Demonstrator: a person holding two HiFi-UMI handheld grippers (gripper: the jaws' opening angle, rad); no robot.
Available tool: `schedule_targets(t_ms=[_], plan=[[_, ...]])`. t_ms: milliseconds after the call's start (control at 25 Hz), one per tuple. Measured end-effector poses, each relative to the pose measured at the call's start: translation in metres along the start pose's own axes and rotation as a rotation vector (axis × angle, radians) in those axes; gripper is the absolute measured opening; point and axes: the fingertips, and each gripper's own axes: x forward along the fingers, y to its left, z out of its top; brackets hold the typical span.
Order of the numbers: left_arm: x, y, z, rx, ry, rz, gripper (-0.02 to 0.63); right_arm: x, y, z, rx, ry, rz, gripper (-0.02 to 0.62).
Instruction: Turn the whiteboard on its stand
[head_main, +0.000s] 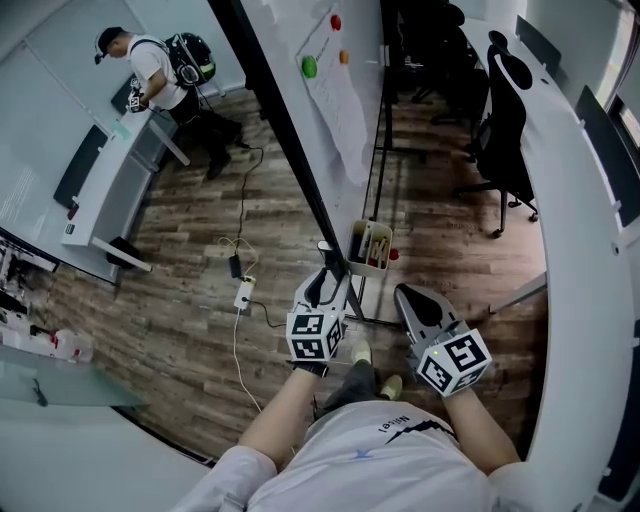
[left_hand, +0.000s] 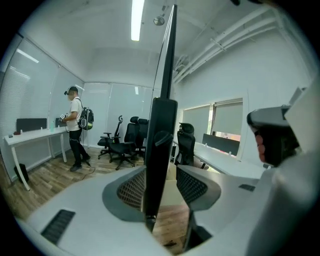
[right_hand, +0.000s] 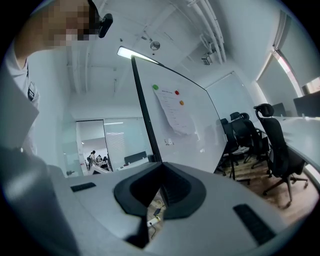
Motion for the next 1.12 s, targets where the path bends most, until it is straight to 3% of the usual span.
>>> schedule_targets(t_ms=[120, 200, 640, 760, 1120], plan=[[-0.014, -0.014, 0.014, -0.036, -0.040, -0.040, 0.193, 0.003, -0.001, 0.002, -0.009, 0.002, 0.002, 0.012], [-0.020, -0.024, 0.028, -0.052, -0.079, -0.068, 0.157, 0.005, -0.002, 0.002, -0.012, 0.002, 0.002, 0.012], [-0.050, -0.075, 0.086, -0.070, -0.208, -0.188, 0.062, 0.007, 0.004, 0.011, -0.042, 0.000, 0.007, 0.012], [-0.057, -0.089, 0.094, -0.074, -0.216, -0.221, 0.016, 0.006, 0.005, 0.016, -0.053, -0.005, 0.010, 0.012], [-0.062, -0.112, 0.096, -0.082, -0.190, -0.284, 0.012, 0.003, 0.004, 0.010, -0.074, 0.025, -0.010, 0.011]])
